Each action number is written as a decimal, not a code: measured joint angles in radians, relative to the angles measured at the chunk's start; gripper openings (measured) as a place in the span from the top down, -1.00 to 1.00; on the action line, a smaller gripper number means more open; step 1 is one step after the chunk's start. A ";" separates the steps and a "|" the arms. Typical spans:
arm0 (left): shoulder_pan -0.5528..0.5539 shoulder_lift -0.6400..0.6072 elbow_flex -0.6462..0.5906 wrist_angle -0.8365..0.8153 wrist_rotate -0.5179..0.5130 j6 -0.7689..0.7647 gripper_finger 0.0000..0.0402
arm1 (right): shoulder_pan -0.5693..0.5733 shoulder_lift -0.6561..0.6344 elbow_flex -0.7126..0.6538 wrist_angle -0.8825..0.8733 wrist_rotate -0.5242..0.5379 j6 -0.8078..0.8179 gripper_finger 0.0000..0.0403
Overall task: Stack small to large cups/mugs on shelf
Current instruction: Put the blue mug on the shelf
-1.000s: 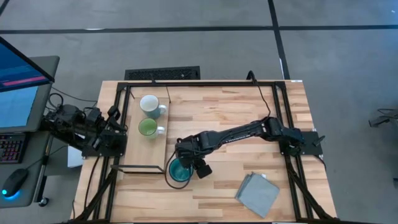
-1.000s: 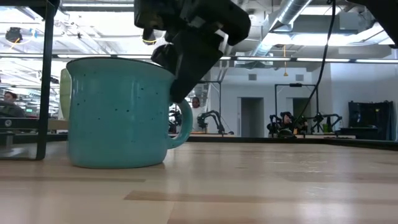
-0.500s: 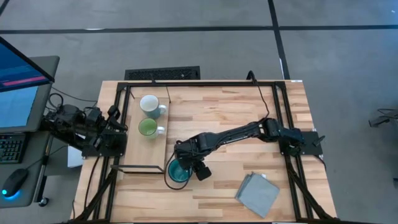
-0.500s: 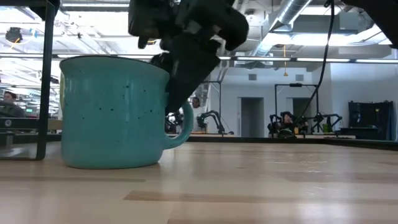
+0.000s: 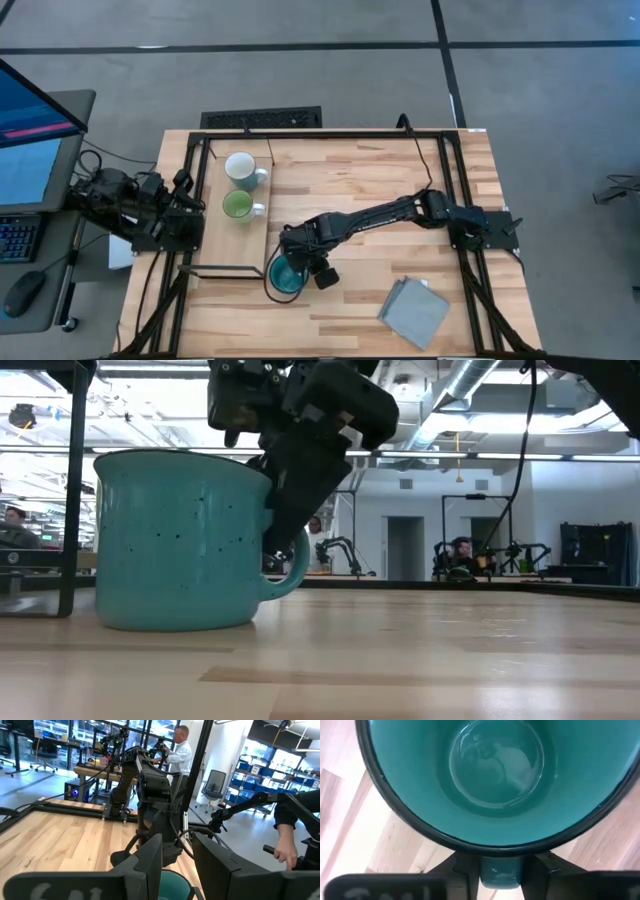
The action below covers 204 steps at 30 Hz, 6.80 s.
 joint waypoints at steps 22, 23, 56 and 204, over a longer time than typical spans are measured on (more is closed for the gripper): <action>0.000 0.000 0.000 -0.027 0.000 0.000 0.51 | 0.001 0.001 0.027 -0.015 0.042 -0.001 0.49; 0.000 0.000 0.000 -0.028 0.000 0.000 0.51 | 0.000 0.001 0.031 -0.015 0.055 0.000 0.48; 0.000 0.000 0.000 -0.045 0.000 0.000 0.51 | -0.047 -0.020 0.162 -0.074 0.181 0.219 0.49; 0.000 0.000 0.000 -0.051 0.003 0.018 0.51 | -0.118 0.077 0.200 0.275 -0.070 0.330 0.39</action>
